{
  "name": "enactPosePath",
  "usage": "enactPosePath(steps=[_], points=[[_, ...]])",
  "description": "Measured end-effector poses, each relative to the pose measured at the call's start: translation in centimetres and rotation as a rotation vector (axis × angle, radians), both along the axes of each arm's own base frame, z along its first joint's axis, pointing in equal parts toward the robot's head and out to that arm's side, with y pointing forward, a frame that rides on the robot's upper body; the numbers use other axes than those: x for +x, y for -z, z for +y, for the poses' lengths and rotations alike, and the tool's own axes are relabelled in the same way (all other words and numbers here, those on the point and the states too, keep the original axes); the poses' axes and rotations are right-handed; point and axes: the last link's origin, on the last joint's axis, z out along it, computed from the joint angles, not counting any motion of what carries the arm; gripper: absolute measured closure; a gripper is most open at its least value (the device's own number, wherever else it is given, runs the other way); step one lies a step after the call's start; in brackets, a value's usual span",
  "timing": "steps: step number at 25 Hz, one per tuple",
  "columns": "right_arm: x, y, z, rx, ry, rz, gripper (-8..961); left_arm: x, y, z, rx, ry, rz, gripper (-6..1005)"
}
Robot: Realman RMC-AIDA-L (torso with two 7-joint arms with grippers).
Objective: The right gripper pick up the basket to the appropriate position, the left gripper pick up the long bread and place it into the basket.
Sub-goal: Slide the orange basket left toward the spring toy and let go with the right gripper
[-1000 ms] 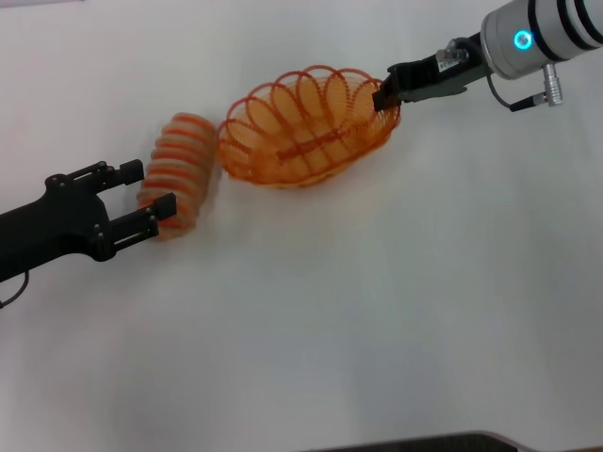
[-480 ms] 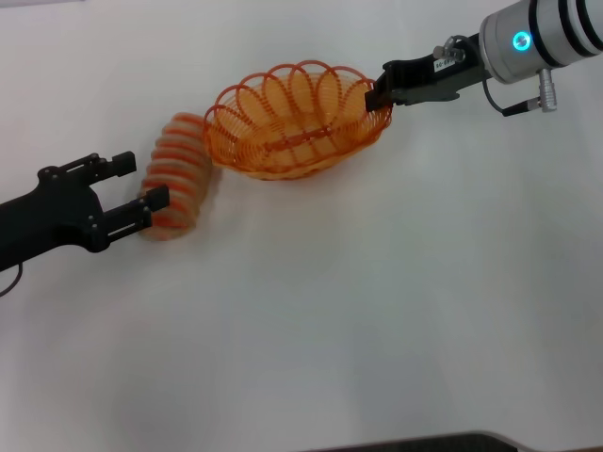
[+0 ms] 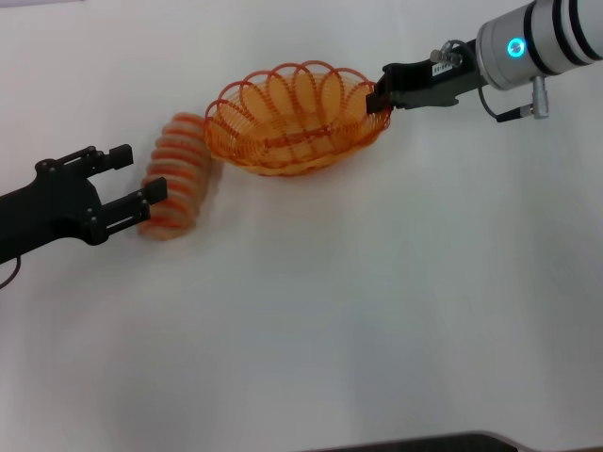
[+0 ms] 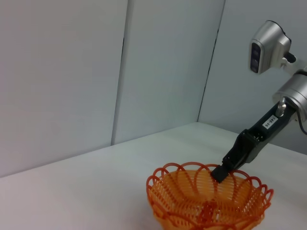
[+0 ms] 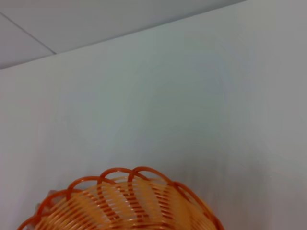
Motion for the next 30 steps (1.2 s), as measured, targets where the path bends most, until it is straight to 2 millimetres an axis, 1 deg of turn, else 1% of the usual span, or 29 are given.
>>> enactPosePath(steps=[7,15,30], points=[[0.2,0.8,-0.1,0.008,0.007,0.005,865,-0.1,0.0,-0.1,0.002,-0.002,0.001,323],[0.0,1.8,-0.3,0.013,-0.005,0.016,865,0.0,0.0,0.0,0.002,0.000,0.002,323],[-0.1,2.6,-0.6,0.010,-0.007,0.006,866,-0.1,0.0,0.0,0.004,0.005,0.011,324]])
